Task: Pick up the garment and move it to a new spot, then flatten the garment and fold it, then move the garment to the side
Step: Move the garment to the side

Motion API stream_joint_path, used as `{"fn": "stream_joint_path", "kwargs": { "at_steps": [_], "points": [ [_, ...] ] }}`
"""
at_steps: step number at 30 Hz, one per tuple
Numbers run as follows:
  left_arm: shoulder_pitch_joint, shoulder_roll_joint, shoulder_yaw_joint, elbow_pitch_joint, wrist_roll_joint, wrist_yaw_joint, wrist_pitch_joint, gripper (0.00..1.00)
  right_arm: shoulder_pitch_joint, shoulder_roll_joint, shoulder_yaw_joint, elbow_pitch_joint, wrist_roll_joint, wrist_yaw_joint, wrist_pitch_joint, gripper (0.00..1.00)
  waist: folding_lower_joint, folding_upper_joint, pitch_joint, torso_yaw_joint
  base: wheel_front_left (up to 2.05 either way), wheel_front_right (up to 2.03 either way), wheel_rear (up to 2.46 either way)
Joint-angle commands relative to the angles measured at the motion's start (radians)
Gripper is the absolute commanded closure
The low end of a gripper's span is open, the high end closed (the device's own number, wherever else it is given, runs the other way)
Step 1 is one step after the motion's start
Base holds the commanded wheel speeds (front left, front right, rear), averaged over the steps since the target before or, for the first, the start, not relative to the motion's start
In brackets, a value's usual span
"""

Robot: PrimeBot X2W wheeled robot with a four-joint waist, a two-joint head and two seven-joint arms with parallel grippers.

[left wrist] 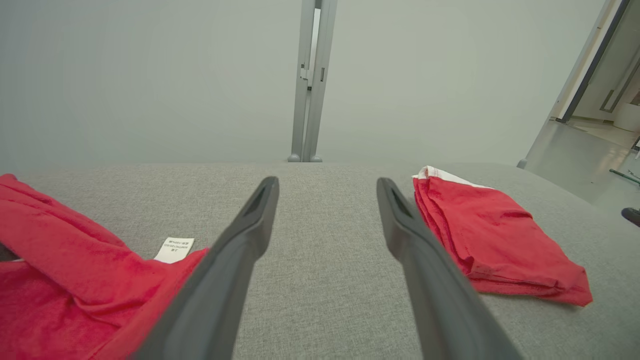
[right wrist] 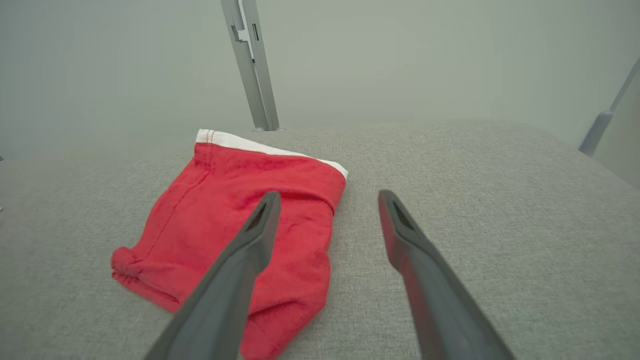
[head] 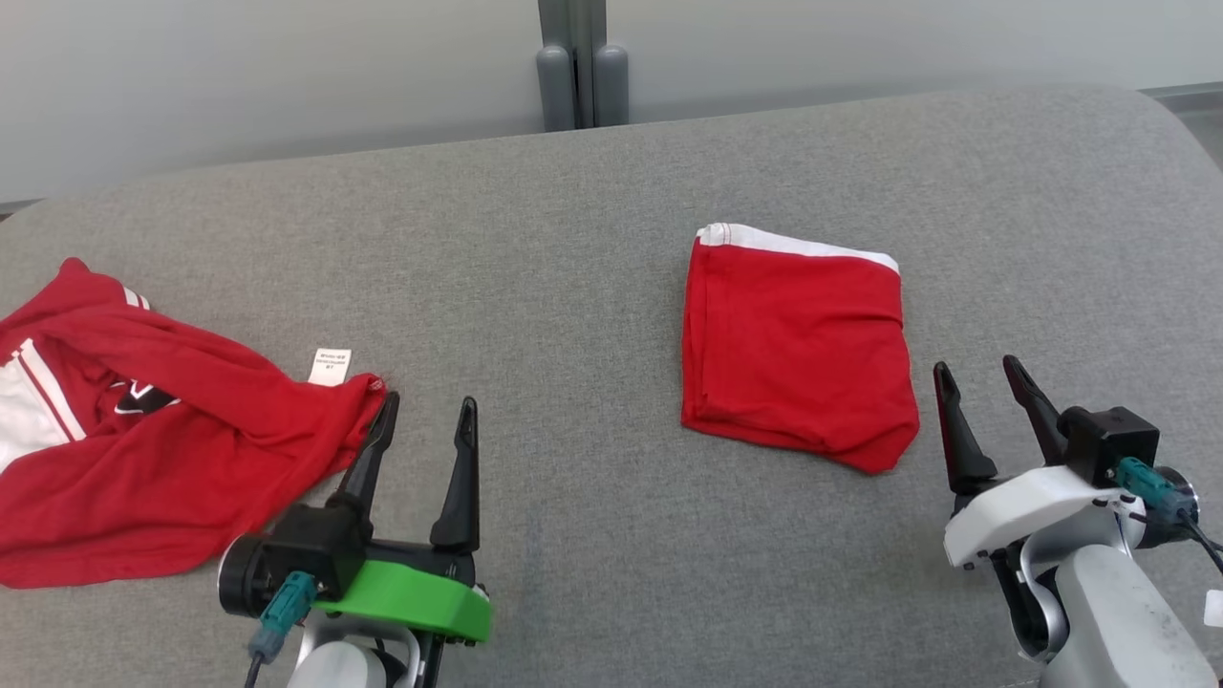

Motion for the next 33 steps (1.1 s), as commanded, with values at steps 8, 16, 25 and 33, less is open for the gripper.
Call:
{"fn": "stream_joint_path", "kwargs": {
  "at_steps": [8, 16, 25, 33],
  "points": [
    [-0.052, 0.004, -0.011, 0.007, 0.035, -0.014, 0.0, 0.0, -0.138, -0.017, -0.001, 0.207, 0.087, 0.0, 0.018, 0.0, 0.0, 0.0, 0.087, 0.064, 0.0, 0.0, 0.0],
    [-0.1, 0.004, -0.013, 0.003, 0.038, -0.016, 0.0, 0.0, -0.257, -0.034, 0.032, 0.352, 0.235, 0.0, 0.059, 0.0, 0.0, 0.0, 0.154, 0.118, 0.0, 0.0, 0.0],
    [-0.112, 0.004, -0.025, 0.006, 0.032, -0.008, 0.0, 0.0, -0.315, -0.068, 0.173, 0.449, 0.281, 0.0, 0.048, 1.0, 0.0, 0.0, 0.164, 0.133, 0.0, 0.0, 0.0],
    [-0.098, 0.004, -0.028, 0.006, 0.034, -0.014, 0.0, 0.0, -0.373, -0.155, 0.276, 0.484, 0.166, -0.001, 0.005, 1.0, 0.0, 0.0, 0.139, 0.089, 0.0, 0.0, 0.0]
  ]
}}
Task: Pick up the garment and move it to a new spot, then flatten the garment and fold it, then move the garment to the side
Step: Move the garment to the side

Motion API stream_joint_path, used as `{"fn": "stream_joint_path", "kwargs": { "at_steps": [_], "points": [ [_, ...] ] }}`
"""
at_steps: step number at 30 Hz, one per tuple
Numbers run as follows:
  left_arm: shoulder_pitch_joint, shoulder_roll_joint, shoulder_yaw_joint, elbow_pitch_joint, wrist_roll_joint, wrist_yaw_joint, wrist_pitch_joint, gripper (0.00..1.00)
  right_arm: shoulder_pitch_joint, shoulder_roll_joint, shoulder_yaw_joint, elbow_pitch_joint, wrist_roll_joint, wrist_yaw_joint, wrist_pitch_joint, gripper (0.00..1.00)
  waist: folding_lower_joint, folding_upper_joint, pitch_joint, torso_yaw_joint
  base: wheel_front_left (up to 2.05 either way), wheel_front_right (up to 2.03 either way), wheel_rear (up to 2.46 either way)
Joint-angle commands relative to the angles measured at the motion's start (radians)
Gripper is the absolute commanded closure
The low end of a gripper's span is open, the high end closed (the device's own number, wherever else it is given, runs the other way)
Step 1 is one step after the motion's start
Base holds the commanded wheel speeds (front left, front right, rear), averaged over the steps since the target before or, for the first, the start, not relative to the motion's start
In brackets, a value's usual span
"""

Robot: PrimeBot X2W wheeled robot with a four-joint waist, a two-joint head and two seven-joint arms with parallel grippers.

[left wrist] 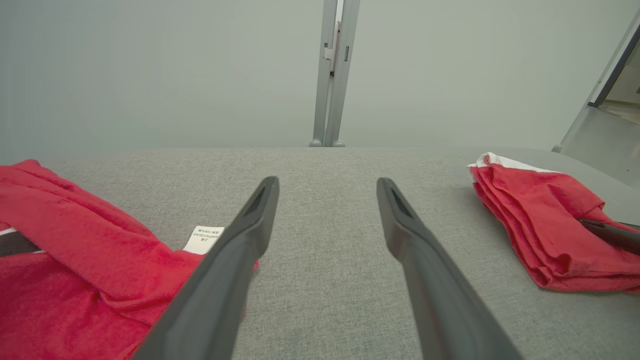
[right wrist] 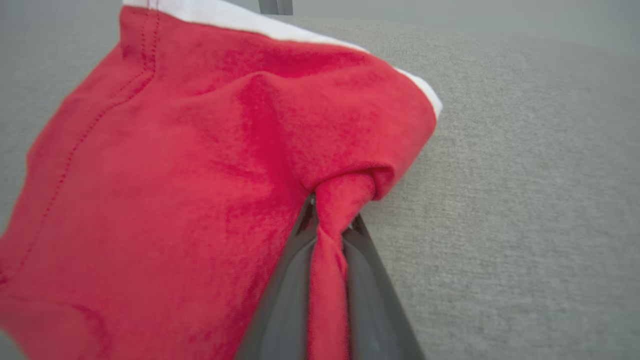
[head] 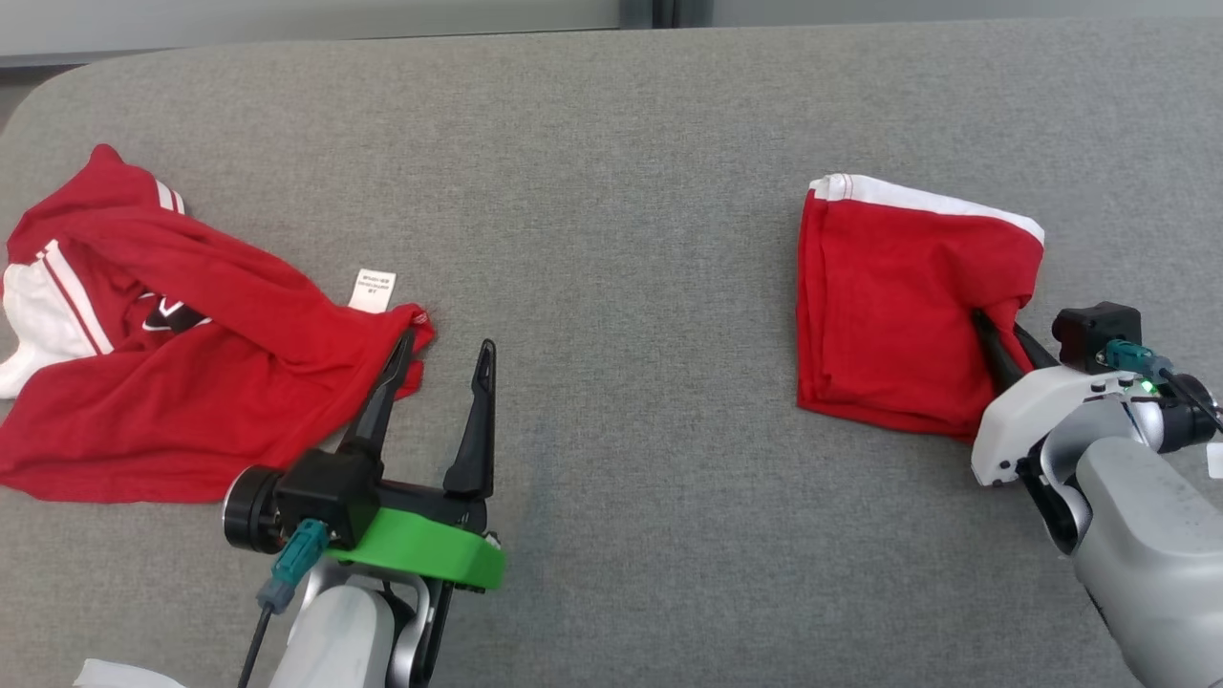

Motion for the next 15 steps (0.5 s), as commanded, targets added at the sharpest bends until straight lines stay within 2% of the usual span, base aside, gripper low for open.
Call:
{"fn": "stream_joint_path", "kwargs": {
  "at_steps": [1, 8, 15],
  "points": [
    [0.002, 0.004, -0.003, -0.003, 0.004, -0.003, 0.0, 0.0, -0.017, -0.021, 0.017, 0.004, -0.028, -0.002, -0.005, 1.0, 0.0, 0.0, -0.009, -0.02, 0.0, 0.0, 0.0],
    [-0.031, 0.004, -0.021, -0.027, -0.01, 0.004, 0.0, 0.0, -0.075, -0.163, 0.134, -0.015, -0.146, -0.002, -0.009, 1.0, 0.0, 0.0, 0.034, -0.048, 0.0, 0.0, 0.0],
    [-0.079, 0.004, -0.04, -0.053, 0.007, -0.003, 0.0, 0.0, -0.159, -0.314, 0.199, -0.022, -0.176, -0.002, -0.009, 1.0, 0.0, 0.0, 0.127, -0.063, 0.0, 0.0, 0.0]
  ]
}}
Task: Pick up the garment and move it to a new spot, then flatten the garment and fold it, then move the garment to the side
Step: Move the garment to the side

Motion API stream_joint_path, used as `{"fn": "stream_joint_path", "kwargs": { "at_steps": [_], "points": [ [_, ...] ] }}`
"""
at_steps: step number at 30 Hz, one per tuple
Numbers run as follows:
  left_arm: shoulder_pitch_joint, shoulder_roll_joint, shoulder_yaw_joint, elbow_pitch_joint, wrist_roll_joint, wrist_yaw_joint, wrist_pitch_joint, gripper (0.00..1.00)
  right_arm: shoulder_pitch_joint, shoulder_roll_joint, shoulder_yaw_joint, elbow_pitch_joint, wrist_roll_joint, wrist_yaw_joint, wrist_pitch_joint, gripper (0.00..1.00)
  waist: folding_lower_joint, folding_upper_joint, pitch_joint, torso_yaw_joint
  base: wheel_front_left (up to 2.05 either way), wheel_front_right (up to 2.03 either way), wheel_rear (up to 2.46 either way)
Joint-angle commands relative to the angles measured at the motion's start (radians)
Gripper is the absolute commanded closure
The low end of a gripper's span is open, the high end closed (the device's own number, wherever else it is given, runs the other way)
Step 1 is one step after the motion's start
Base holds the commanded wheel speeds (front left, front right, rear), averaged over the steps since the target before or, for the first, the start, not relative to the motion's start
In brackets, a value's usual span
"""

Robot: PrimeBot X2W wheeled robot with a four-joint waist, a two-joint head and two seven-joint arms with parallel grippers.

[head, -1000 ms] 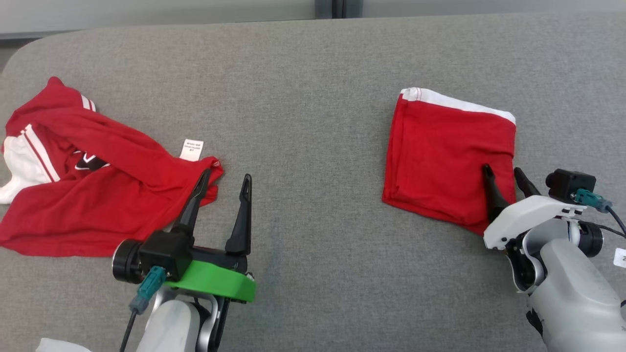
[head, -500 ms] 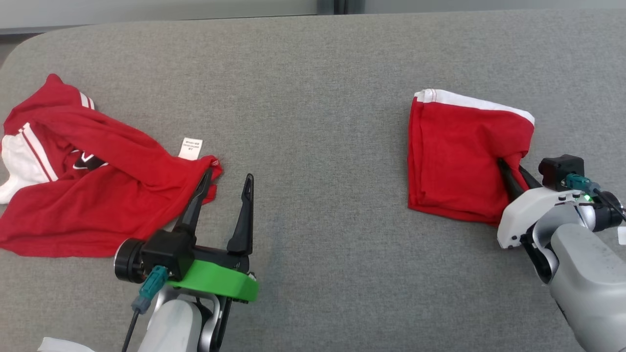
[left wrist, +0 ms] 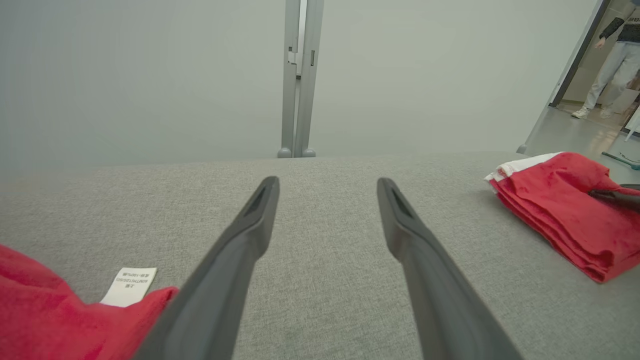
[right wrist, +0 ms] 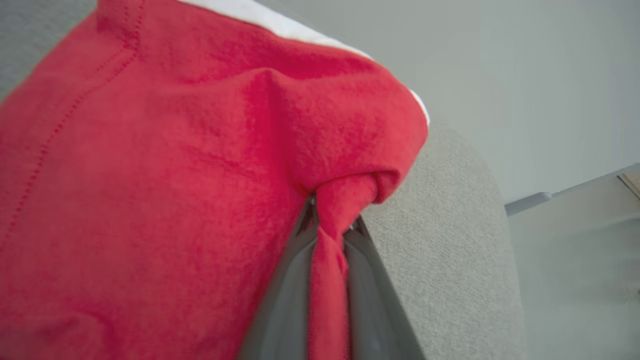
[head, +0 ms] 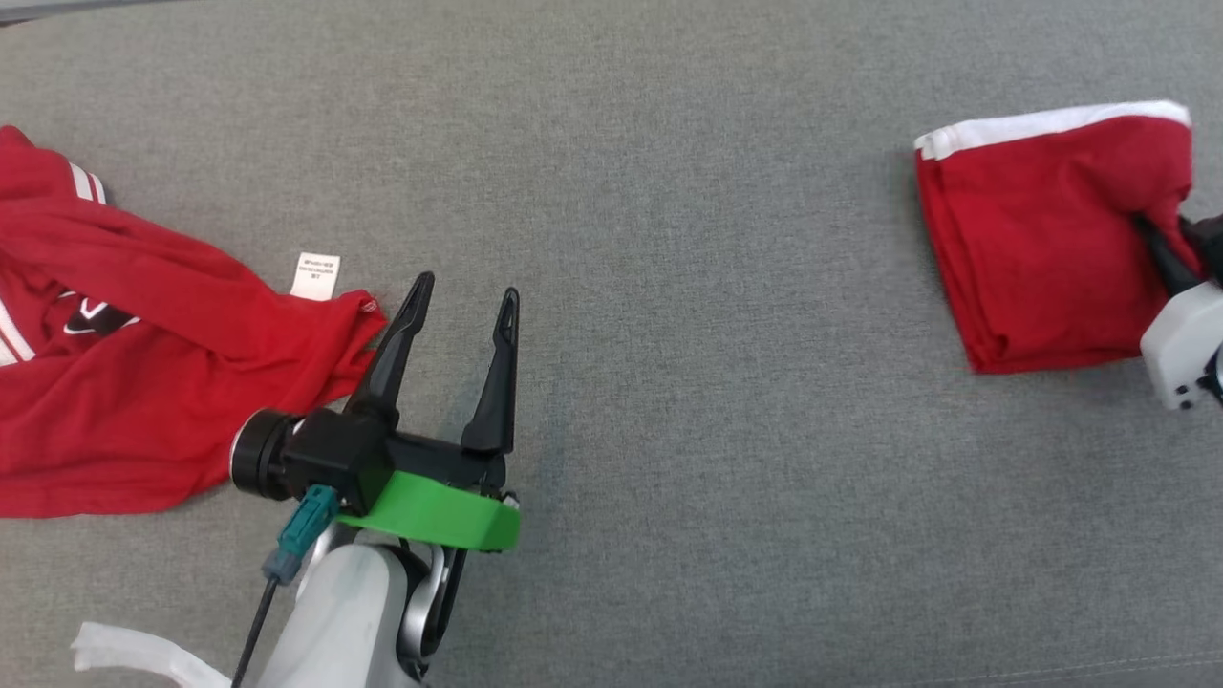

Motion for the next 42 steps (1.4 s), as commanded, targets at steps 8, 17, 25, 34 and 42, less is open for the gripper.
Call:
{"fn": "stream_joint_path", "kwargs": {
  "at_steps": [8, 17, 25, 34, 42],
  "points": [
    [-0.095, 0.004, -0.011, -0.031, 0.028, -0.014, 0.0, 0.0, -0.121, -0.15, 0.005, 0.062, -0.022, -0.002, -0.004, 1.0, 0.0, -0.0001, 0.155, -0.002, 0.0, 0.0, 0.0],
    [-0.114, 0.004, 0.001, -0.015, 0.025, -0.017, 0.0, 0.0, -0.19, -0.191, -0.062, 0.152, -0.076, -0.002, -0.001, 1.0, 0.0, -0.0001, 0.182, 0.028, 0.0, 0.0, 0.0],
    [-0.08, 0.004, 0.018, -0.004, 0.006, -0.007, 0.0, 0.0, -0.205, -0.148, -0.153, 0.222, -0.177, -0.002, -0.003, 0.0, 0.0, -0.0001, 0.118, 0.029, 0.0, 0.0, 0.0],
    [0.0, 0.004, 0.035, -0.011, -0.047, 0.011, 0.0, 0.0, -0.12, -0.042, -0.253, 0.143, -0.206, -0.002, -0.004, 0.0, 0.0, -0.0001, -0.073, -0.011, 0.0, 0.0, 0.0],
    [0.078, 0.004, 0.068, -0.012, -0.068, 0.024, 0.0, 0.0, -0.057, 0.124, -0.293, 0.012, -0.149, -0.002, -0.004, 0.0, 0.0, -0.0001, -0.192, -0.05, 0.0, 0.0, 0.0]
  ]
}}
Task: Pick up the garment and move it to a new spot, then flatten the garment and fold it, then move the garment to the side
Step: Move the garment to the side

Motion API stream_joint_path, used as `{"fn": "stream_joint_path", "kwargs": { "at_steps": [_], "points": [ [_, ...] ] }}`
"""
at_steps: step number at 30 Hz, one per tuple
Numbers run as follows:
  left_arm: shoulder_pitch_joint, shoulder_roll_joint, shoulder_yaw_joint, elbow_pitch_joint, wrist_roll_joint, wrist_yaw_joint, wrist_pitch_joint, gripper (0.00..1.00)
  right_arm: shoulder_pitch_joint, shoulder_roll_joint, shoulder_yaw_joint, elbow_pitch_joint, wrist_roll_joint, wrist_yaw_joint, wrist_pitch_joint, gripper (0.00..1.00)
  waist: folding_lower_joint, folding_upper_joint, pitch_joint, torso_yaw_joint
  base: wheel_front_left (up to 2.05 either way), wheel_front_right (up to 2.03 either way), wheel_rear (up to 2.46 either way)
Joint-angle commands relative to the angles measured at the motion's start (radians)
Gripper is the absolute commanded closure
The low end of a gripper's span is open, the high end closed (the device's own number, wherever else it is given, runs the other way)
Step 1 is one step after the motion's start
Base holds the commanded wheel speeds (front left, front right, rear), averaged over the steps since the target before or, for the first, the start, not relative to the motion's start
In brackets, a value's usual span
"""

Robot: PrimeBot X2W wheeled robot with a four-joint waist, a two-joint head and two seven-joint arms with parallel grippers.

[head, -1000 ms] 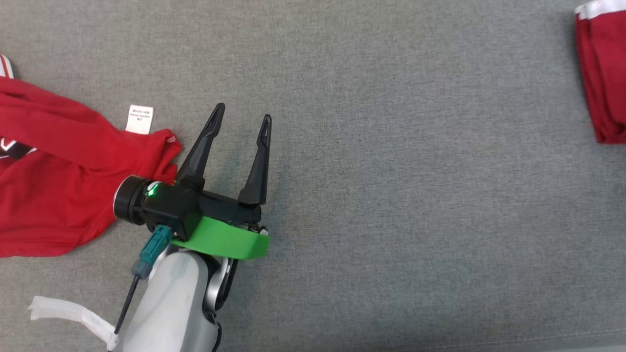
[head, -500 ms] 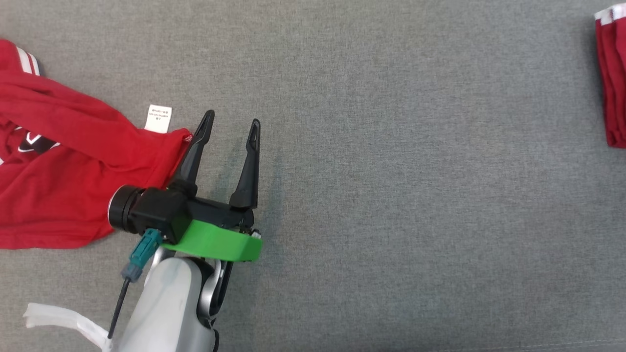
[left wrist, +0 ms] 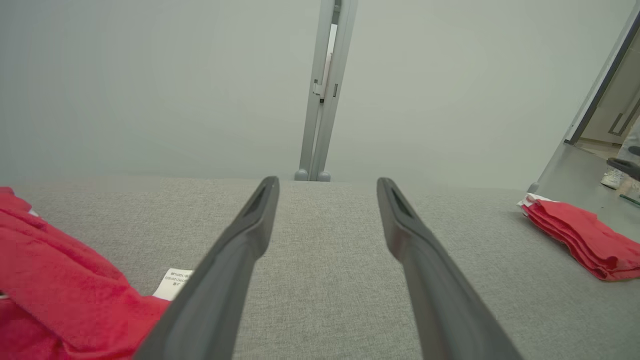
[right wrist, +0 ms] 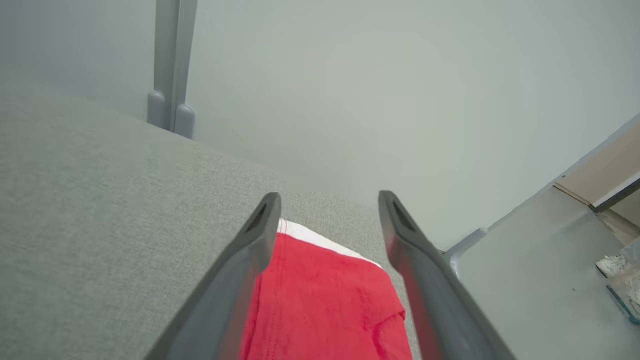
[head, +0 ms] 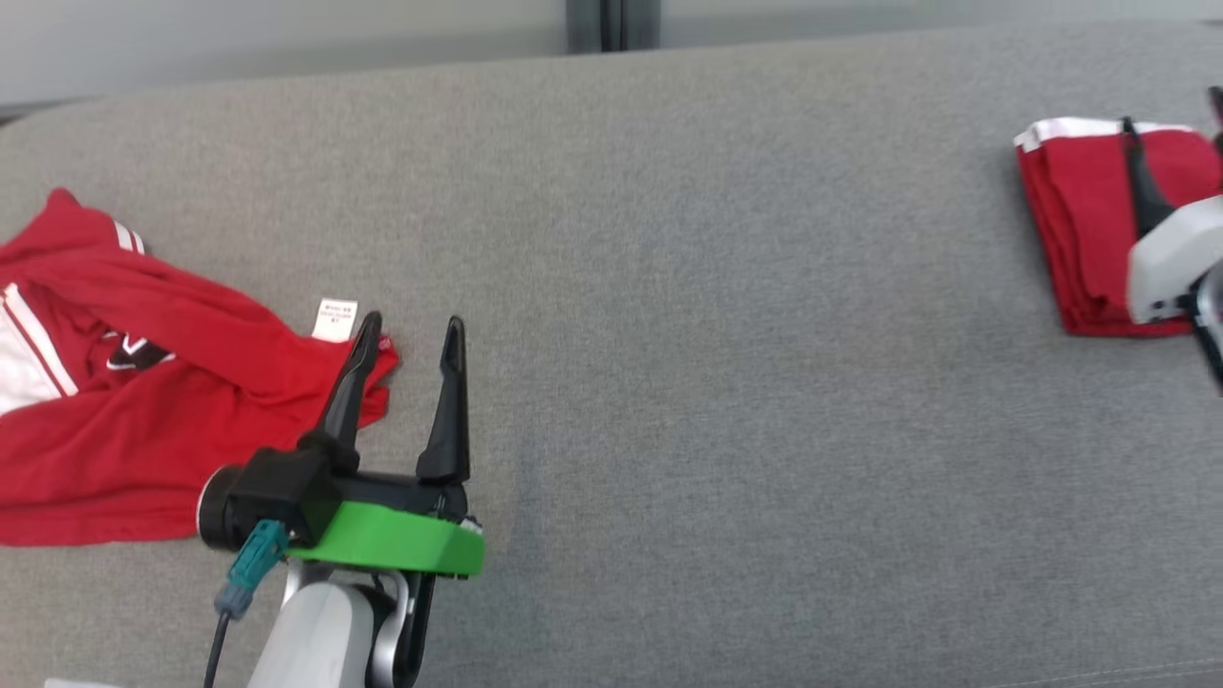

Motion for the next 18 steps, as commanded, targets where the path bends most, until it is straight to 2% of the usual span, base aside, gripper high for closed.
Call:
{"fn": "stream_joint_path", "kwargs": {
  "at_steps": [1, 8, 15, 18],
  "points": [
    [0.027, 0.004, 0.011, -0.001, -0.003, 0.006, 0.0, 0.0, 0.042, 0.031, -0.005, -0.019, 0.026, -0.002, -0.002, 0.0, 0.0, 0.0, -0.091, -0.043, 0.0, 0.0, 0.0],
    [0.089, 0.004, 0.053, -0.004, -0.002, 0.011, 0.0, 0.0, 0.179, 0.161, -0.079, -0.203, 0.134, -0.002, -0.003, 0.0, 0.0, 0.0, -0.153, -0.06, 0.0, 0.0, 0.0],
    [0.123, 0.004, 0.075, 0.008, 0.024, -0.001, 0.0, 0.0, 0.344, 0.276, -0.094, -0.363, 0.154, -0.002, -0.003, 0.0, 0.0, 0.0, -0.171, -0.056, 0.0, 0.0, 0.0],
    [0.138, 0.004, 0.082, 0.009, 0.017, -0.001, 0.0, 0.0, 0.422, 0.317, -0.103, -0.449, 0.125, -0.002, -0.003, 0.0, 0.0, 0.0, -0.18, -0.05, 0.0, 0.0, 0.0]
  ]
}}
